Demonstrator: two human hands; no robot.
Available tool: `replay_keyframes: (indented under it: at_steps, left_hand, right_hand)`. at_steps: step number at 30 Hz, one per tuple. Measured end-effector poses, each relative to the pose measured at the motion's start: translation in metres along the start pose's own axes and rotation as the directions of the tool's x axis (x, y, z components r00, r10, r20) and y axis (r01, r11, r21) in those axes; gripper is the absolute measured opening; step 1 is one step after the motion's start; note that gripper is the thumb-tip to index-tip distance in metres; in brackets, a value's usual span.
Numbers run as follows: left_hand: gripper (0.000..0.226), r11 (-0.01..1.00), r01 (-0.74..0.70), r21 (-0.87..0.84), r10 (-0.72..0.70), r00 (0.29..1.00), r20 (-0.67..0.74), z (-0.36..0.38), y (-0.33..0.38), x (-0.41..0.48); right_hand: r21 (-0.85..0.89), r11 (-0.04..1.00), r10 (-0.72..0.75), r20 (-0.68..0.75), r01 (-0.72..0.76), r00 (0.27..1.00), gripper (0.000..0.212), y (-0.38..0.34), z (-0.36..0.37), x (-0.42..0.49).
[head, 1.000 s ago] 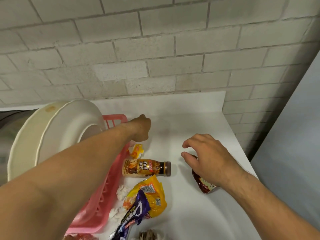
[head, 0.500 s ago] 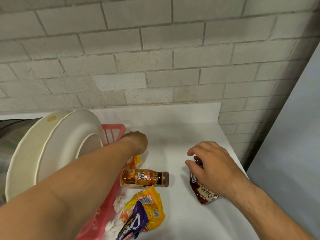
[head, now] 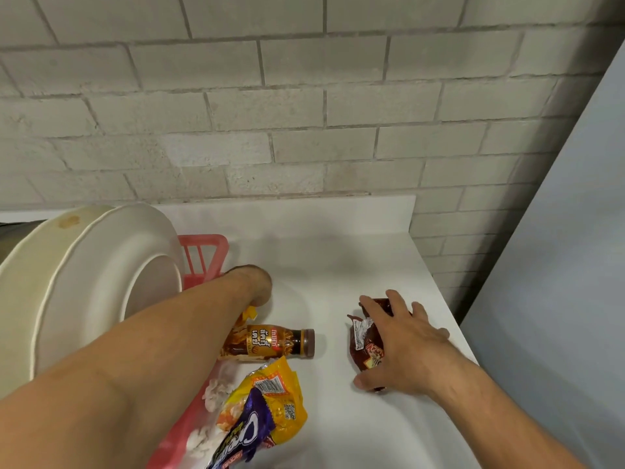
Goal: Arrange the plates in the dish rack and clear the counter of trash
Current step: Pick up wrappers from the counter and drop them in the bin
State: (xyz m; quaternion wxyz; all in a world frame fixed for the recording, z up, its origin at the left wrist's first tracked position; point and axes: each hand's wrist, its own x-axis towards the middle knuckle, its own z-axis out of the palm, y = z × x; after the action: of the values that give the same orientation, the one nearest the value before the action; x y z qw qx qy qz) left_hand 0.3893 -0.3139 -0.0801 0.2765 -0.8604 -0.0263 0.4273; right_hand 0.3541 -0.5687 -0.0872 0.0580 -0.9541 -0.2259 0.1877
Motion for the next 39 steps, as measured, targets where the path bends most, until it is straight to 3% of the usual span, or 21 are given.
replay_keyframes:
  at_steps: [7,10,13,16,19,23,26,28,34,39]
  left_hand:
    - [0.029,0.987,0.059,-0.147,-0.083,0.983,-0.163,0.01,0.006,0.002]
    - [0.04,0.912,0.068,-0.405,-0.209,0.927,-0.313,0.015,0.011,0.013]
    - [0.053,0.81,-0.036,-0.585,-0.23,0.898,-0.374,0.011,0.021,0.019]
    - [0.062,0.793,-0.128,-0.596,-0.191,0.876,-0.442,0.002,0.036,0.017]
    - [0.05,0.8,-0.221,-0.558,-0.118,0.853,-0.508,-0.002,0.048,0.018]
    - [0.027,0.73,-0.343,-0.592,-0.103,0.801,-0.59,-0.007,0.051,0.006]
    - [0.022,0.709,-0.397,-0.584,-0.096,0.765,-0.637,-0.012,0.047,-0.015]
    - [0.02,0.644,-0.446,-0.622,-0.114,0.748,-0.654,-0.011,0.044,-0.031]
    - [0.021,0.487,-0.538,-0.688,-0.191,0.703,-0.685,0.004,0.045,-0.064]
    - [0.023,0.24,-0.628,-0.74,-0.227,0.705,-0.672,0.023,0.058,-0.091]
  right_hand:
    - [-0.023,1.0,0.018,-0.051,-0.019,0.999,0.11,0.01,0.019,0.018]
    - [-0.011,1.0,-0.005,-0.085,0.004,0.996,0.095,0.011,0.024,0.023]
    - [-0.034,0.997,-0.074,-0.214,0.068,0.974,0.073,0.011,0.034,0.025]
    - [-0.097,0.99,-0.125,-0.332,0.098,0.935,0.055,0.007,0.05,0.026]
    - [-0.125,0.985,-0.161,-0.404,0.12,0.901,0.051,0.005,0.059,0.031]
    - [-0.074,0.988,-0.153,-0.355,0.136,0.922,0.032,0.002,0.053,0.031]
    - [-0.042,0.988,-0.156,-0.336,0.151,0.929,0.036,-0.002,0.05,0.029]
    - [-0.08,0.981,-0.193,-0.311,0.176,0.931,0.044,-0.005,0.048,0.028]
    - [-0.19,0.96,-0.245,-0.222,0.205,0.944,0.027,-0.015,0.046,0.016]
    - [-0.226,0.95,-0.271,-0.262,0.214,0.926,0.027,-0.021,0.053,-0.003]
